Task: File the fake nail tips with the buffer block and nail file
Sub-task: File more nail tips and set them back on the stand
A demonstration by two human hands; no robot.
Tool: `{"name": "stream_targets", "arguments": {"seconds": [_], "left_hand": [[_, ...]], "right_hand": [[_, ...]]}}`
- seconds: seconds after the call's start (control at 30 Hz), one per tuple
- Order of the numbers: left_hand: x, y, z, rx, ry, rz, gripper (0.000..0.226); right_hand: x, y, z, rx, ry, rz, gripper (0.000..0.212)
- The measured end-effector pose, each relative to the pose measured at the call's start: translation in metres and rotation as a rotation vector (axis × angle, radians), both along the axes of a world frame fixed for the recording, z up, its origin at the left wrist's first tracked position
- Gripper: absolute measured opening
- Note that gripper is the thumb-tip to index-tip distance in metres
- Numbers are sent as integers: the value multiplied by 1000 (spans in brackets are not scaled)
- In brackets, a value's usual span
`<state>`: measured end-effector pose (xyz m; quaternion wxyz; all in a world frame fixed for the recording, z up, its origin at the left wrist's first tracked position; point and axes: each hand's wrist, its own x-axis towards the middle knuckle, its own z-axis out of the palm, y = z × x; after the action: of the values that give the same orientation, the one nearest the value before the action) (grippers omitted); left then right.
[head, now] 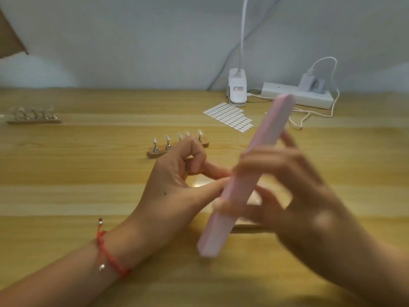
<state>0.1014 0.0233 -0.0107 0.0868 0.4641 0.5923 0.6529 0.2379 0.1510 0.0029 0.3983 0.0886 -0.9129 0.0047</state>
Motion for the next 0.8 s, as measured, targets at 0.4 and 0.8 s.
{"name": "stream_targets", "arguments": {"seconds": [0.4, 0.8], "left_hand": [[1, -3, 4, -11, -24, 16, 43], [5, -2, 7, -26, -111, 56, 49]], "right_hand": [[1, 5, 6, -46, -16, -10, 32], [4, 12, 16, -285, -13, 0, 26]]}}
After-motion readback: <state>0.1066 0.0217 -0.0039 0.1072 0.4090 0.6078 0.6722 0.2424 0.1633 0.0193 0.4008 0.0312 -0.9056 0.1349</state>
